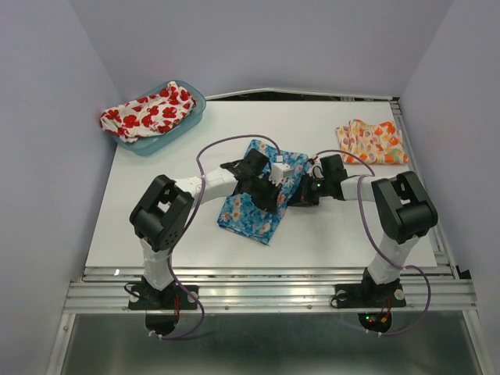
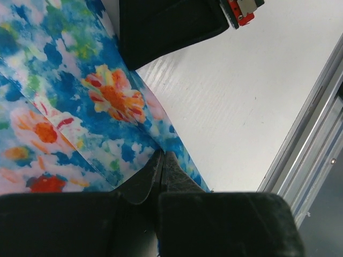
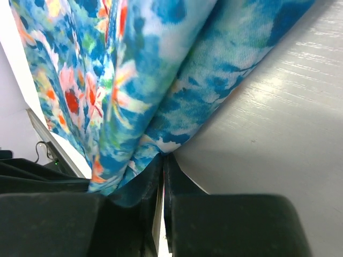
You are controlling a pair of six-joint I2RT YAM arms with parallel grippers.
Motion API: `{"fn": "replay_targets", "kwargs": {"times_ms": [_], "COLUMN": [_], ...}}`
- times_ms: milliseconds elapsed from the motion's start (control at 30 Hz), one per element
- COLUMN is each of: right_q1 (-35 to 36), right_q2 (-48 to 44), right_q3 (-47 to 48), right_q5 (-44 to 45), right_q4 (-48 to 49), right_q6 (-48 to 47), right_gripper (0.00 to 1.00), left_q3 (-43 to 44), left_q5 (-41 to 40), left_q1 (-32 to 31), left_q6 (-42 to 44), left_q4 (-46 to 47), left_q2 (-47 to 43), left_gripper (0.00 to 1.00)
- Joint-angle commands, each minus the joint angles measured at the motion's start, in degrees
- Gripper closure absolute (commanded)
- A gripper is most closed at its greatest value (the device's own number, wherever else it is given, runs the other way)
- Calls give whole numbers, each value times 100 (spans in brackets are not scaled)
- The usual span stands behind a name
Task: Fold and stack the skirts
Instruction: Fold the skirt
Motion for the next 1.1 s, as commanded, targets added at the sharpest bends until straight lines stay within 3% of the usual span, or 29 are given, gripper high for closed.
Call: {"fn": "replay_targets", "kwargs": {"times_ms": [0,100,167,200,300,500,700,800,900,967,1067], "right_q1": [16,16,-45,-45,-186,-335,-266,-125,51,130,131], "right_q2": [-155,-251,-452,-524,-849,-1034,-464,-129,55,239,564], "right_q3": [112,147,208,235,367,508,596,666,736,824,1122], "right_q5": [89,98,159,238,405,151,-130,-61,211,501,958], "right_q4": [-152,-590,-958,-1091,-1547,-1647,-936,-838,-820,-872,-1021], "right_q6": [-217,-401,-620,-665,-850,-572,317,450,433,311,108], "right_gripper": [85,75,68,54,37,34,29,25,24,27,39], "left_q3": [-37,33,69,69,-10,-379,-862,-1126,-1424,-1792,-2476], "left_q5": [275,311,363,390,311,-75,-1138,-1630,-1877,-1869,-1869], "left_q1": [-67,-76,-76,-76,-76,-50,-32,73,223,258,276], "left_q6": [-87,-183,-219,-201,-96,80,659,1449,2284,2793,3909], "left_q4": [209,315,324,324,411,534,631,474,210,87,-54], "left_q2": [61,167,185,150,-175,-1229,-2258,-2662,-3075,-3469,-4103], "left_gripper": [95,86,74,72,63,59,41,36,21,14,12]}}
